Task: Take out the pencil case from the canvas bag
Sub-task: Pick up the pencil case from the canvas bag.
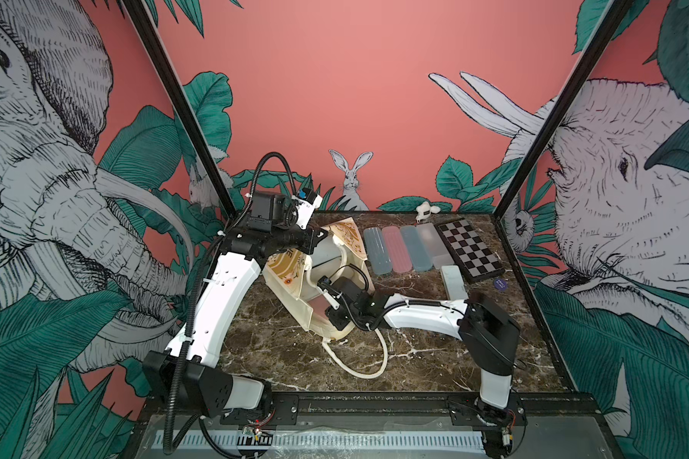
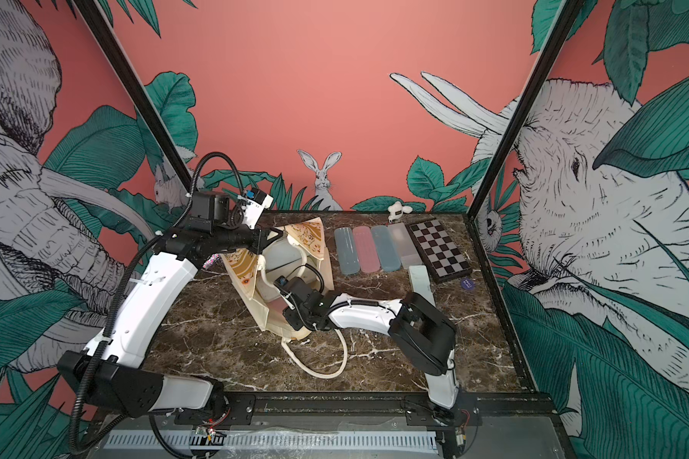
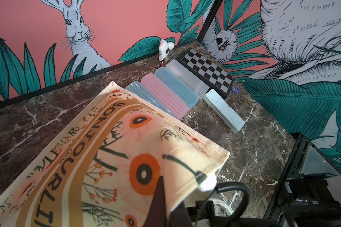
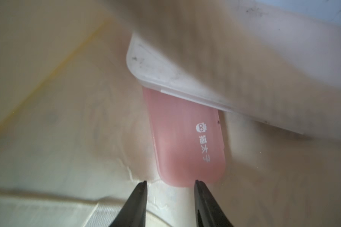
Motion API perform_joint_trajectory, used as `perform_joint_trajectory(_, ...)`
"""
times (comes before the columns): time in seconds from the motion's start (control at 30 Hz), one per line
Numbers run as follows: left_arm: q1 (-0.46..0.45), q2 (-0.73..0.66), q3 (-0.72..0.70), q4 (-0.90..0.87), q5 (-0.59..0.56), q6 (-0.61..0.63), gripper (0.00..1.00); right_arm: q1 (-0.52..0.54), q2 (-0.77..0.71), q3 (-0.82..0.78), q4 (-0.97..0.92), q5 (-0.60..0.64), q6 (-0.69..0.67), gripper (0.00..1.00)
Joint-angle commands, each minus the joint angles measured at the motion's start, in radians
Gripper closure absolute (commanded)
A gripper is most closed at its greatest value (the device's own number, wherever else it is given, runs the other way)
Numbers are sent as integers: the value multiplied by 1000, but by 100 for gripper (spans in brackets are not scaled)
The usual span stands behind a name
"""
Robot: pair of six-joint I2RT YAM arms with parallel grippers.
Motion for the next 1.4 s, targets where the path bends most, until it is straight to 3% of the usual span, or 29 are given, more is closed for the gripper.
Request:
perform_joint_trajectory(0.0,-7,-73,1,41,97,26,100,-2,46,74,-34,54,-3,49)
perform_joint_trajectory(0.27,-7,-98,-20,31,114,50,100,-5,134,163,-109,34,-21,15)
perform_joint_trajectory(0.47,-7,-96,-18,22,109,58,100,-5,169,197,-149,-10,-3,2)
perform_joint_trajectory(0.8,-7,-99,-18,24,96,60,100,-5,261,297,-290,34,33,2)
perform_joint_trajectory(0.9,-7,-100,-21,20,85,63,100,-5,265,297,-308,60,42,6)
perform_joint_trajectory(1.37,-8,-81,-12,35,12,38,100,-5,132,279,-373,44,88,21)
